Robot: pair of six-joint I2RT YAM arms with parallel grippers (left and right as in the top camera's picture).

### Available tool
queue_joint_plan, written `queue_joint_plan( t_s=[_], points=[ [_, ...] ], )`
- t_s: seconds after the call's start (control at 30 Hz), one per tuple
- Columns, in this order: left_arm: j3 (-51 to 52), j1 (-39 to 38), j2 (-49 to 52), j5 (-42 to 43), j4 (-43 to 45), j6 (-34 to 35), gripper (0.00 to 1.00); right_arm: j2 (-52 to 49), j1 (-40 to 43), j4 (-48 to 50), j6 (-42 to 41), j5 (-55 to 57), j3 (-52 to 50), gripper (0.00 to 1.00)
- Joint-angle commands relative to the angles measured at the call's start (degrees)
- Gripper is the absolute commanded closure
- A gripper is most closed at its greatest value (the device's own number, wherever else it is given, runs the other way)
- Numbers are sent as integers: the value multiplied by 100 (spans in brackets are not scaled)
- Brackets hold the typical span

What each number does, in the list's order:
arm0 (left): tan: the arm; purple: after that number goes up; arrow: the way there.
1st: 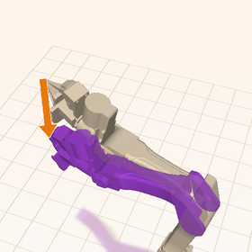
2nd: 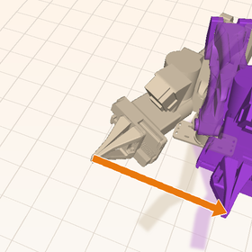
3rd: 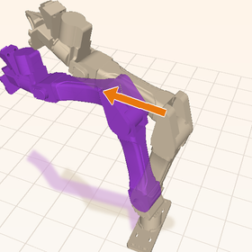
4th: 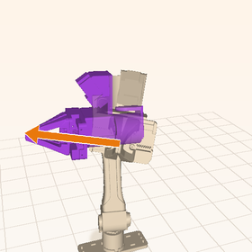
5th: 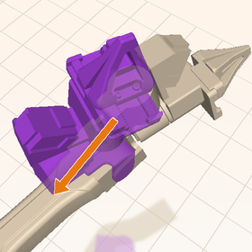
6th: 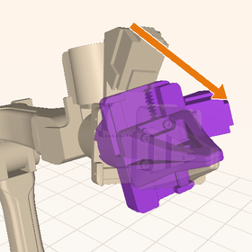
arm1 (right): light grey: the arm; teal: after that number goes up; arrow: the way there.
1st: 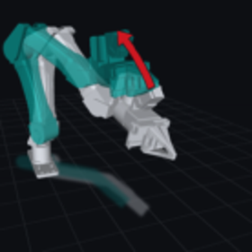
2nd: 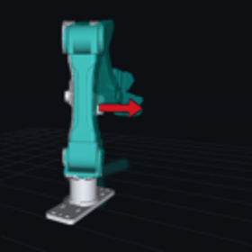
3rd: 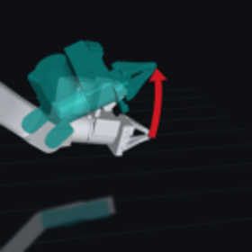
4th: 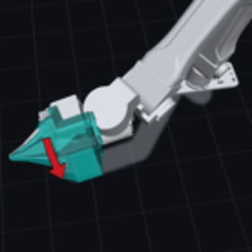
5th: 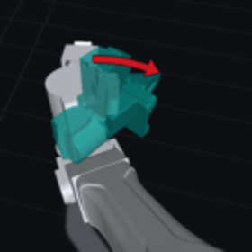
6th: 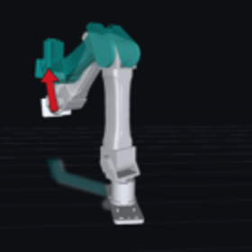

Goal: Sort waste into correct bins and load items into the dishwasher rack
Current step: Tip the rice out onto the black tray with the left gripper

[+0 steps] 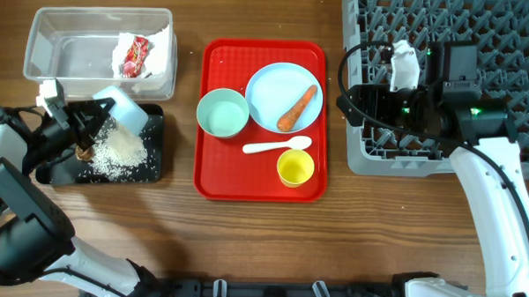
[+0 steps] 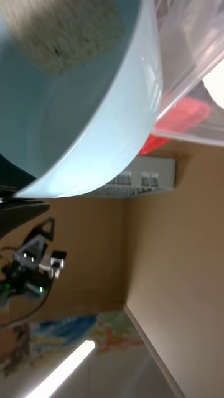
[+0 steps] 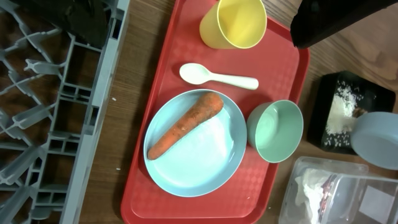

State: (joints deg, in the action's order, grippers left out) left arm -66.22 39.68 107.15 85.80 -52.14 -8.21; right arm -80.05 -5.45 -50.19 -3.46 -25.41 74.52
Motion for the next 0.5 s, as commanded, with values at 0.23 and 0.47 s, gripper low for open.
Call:
queue_joint_plan(
  t_s=[0.23, 0.47],
  points=[
    [39, 42, 22, 455, -179, 120, 96, -44, -22, -22, -116, 61, 116, 3],
    [37, 122, 22, 455, -431, 164, 96, -44, -22, -17, -114, 61, 116, 3]
  ],
)
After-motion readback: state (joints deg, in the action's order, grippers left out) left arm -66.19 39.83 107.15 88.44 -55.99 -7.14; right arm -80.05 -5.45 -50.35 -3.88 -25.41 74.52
